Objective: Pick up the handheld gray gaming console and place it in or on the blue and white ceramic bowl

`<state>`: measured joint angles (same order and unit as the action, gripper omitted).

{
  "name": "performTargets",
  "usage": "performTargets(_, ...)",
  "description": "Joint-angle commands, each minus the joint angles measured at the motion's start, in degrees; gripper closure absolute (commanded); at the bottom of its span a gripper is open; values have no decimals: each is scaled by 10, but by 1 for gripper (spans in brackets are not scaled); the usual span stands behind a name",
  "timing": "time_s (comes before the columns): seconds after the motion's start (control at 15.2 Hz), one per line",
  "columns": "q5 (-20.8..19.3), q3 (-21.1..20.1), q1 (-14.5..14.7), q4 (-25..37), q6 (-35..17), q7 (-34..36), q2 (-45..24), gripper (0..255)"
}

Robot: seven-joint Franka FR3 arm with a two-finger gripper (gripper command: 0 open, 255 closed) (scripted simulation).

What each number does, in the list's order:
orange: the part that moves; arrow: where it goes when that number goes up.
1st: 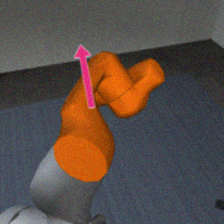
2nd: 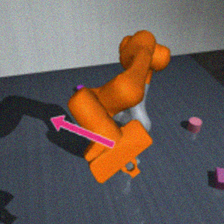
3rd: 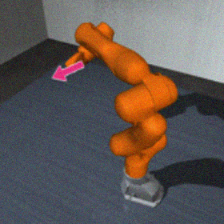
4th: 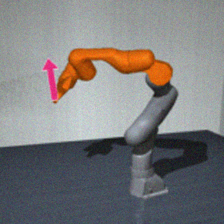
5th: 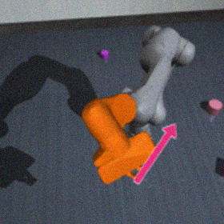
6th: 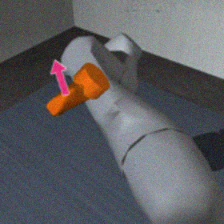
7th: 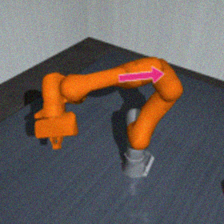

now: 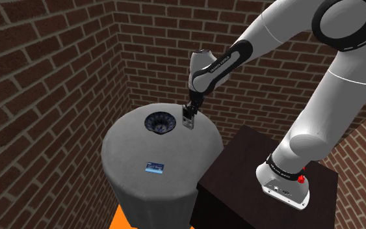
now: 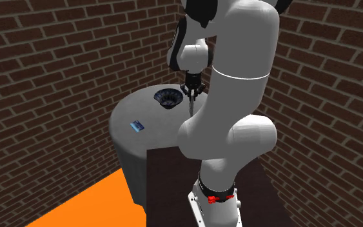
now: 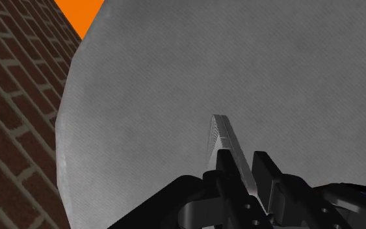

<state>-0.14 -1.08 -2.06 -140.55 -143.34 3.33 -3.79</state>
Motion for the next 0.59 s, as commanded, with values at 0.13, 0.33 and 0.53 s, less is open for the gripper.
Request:
performTargets(0.13,1,0,0,6,31,-1,25,255)
performTargets(0.33,1,0,0,12,56,-2,44,255)
performTargets(0.53,2,0,0,18,80,-2,61,255)
